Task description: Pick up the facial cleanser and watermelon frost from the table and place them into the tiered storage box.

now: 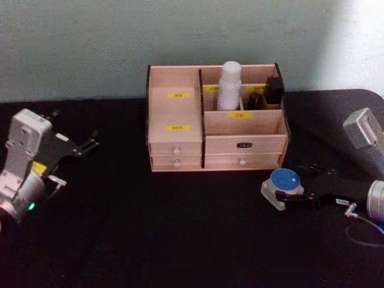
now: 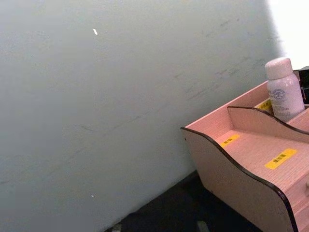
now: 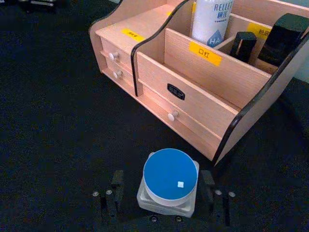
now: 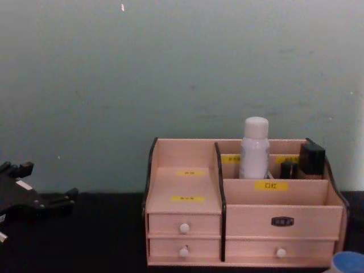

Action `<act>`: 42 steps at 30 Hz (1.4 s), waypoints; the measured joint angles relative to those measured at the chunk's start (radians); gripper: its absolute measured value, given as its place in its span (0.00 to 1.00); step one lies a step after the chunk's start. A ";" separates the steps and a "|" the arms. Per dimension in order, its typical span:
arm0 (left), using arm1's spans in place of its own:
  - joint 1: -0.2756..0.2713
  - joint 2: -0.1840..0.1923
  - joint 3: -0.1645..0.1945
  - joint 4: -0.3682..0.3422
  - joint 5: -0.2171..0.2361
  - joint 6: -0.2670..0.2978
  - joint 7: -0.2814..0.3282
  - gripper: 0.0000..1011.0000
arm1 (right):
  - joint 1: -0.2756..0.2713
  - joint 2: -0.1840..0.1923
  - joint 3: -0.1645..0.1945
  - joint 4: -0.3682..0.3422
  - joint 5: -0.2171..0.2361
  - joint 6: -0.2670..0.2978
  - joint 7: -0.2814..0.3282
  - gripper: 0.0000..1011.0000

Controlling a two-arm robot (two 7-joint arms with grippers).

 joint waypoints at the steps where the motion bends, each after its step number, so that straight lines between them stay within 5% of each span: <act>1: 0.000 0.000 0.000 0.000 0.000 0.000 0.000 0.99 | 0.003 -0.002 -0.001 0.003 -0.003 0.000 0.000 0.99; 19: 0.000 0.000 0.000 0.000 0.000 0.000 0.000 0.99 | 0.034 -0.043 -0.008 0.058 -0.022 0.016 0.016 0.99; 42: 0.000 0.000 0.000 0.000 0.000 0.000 0.000 0.99 | 0.034 -0.045 -0.006 0.060 -0.017 0.023 0.016 0.97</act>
